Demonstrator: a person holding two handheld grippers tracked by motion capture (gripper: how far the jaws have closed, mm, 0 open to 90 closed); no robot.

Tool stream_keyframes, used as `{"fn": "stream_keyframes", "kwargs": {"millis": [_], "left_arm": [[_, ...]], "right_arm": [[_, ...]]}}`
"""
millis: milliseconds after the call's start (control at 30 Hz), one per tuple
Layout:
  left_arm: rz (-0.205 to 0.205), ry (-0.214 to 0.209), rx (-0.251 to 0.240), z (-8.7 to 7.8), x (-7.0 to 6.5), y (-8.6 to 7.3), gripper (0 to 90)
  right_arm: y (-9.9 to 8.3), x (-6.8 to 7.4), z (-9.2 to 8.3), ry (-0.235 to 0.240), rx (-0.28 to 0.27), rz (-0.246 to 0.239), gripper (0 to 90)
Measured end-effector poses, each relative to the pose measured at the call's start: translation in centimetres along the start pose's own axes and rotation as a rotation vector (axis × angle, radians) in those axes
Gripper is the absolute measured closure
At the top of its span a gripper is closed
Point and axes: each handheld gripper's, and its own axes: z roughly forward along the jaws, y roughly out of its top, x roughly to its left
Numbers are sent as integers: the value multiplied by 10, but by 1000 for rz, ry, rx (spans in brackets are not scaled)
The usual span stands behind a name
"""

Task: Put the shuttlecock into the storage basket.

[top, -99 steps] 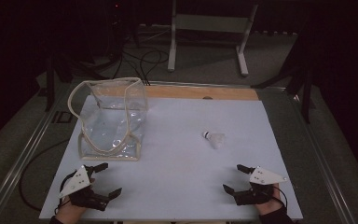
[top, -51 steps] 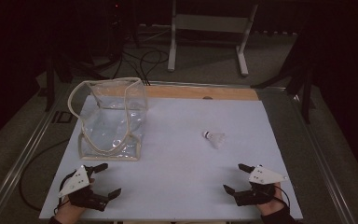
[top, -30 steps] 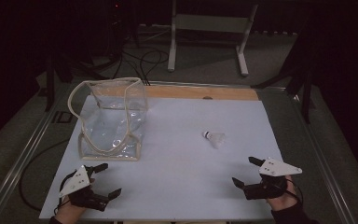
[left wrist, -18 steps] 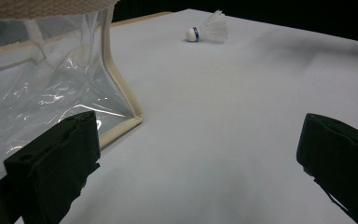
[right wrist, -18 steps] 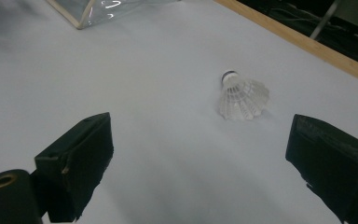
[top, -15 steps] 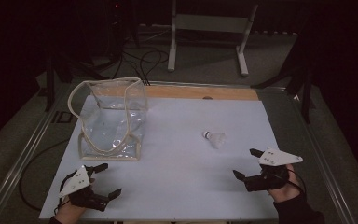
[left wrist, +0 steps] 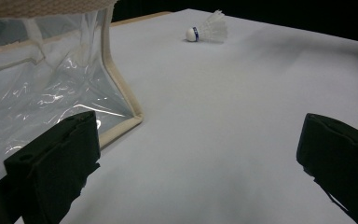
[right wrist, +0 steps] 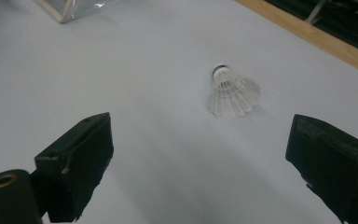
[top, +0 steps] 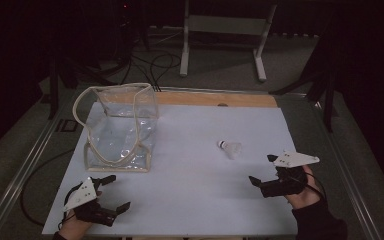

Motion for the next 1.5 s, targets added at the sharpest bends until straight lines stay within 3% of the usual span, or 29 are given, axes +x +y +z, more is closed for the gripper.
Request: {"fn": "stream_keyframes", "kwargs": {"millis": [933, 1333, 1500], "left_arm": [[7, -2, 5, 0, -1, 0, 5], [10, -5, 9, 1, -1, 0, 5], [10, -5, 9, 1, -1, 0, 5]], "right_arm": [[17, -15, 33, -55, 156, 73, 76], [15, -17, 50, -23, 234, 116, 75], [14, -19, 61, -41, 286, 154, 75]]}}
